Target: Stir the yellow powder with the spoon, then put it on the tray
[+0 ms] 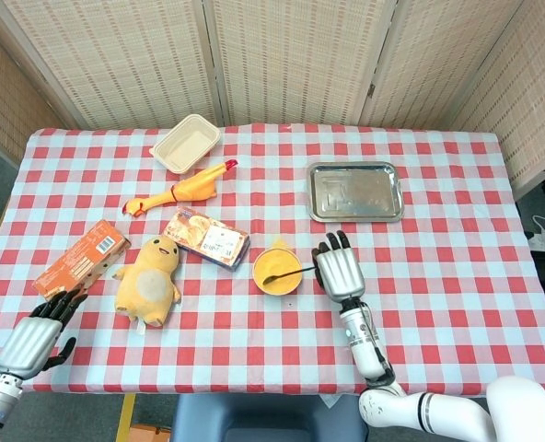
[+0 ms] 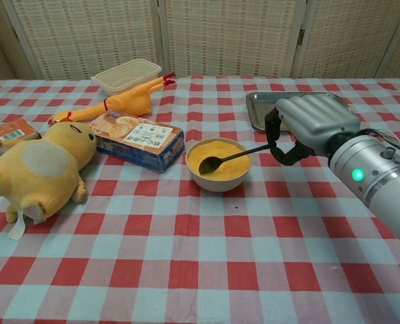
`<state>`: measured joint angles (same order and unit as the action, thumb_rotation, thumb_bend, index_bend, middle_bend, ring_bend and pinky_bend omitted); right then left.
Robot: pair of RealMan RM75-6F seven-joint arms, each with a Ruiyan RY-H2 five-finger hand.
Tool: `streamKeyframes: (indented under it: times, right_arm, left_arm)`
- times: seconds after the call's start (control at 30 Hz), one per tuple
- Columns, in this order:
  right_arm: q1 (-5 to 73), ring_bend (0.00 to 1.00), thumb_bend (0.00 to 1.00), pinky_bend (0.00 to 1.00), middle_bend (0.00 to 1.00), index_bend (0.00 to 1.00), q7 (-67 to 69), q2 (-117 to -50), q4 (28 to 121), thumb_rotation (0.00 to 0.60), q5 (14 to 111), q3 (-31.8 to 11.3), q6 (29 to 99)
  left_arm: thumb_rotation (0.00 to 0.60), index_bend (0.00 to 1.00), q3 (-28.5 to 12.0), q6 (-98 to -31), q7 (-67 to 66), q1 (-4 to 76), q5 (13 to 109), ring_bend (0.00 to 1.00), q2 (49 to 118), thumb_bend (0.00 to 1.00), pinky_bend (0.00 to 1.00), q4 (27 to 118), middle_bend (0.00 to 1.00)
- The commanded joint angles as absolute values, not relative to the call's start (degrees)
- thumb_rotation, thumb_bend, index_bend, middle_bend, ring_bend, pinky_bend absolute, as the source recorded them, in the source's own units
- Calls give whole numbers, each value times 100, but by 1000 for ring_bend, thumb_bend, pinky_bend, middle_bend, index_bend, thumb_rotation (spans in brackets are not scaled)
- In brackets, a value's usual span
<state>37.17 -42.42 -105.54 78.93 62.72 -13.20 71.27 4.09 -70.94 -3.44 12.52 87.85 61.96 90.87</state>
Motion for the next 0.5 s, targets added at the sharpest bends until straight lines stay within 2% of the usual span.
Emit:
streamKeyframes:
  times: [0.03,0.2,0.5]
  right_arm:
    - [3830,168,563,155,429,1000,-4266,-10718,7646,600,6190,-1468,7094]
    - [3879,168,563,155,429,1000,-4145,-10804,7480,600,6192,-1558,7088]
    - [3742,168,563,155,431,1000,-3921,-10490,7829,600,6452,-1520,7294]
  left_arm:
    - [600,0,404,-7078,-351,1259,8770,0,6197,493,197,9087,0]
    - [600,0,397,-7060,-374,1263,8742,0,6205,493,197,9086,0]
    - [600,0,398,-7042,-418,1266,8726,0,6214,493,197,9101,0]
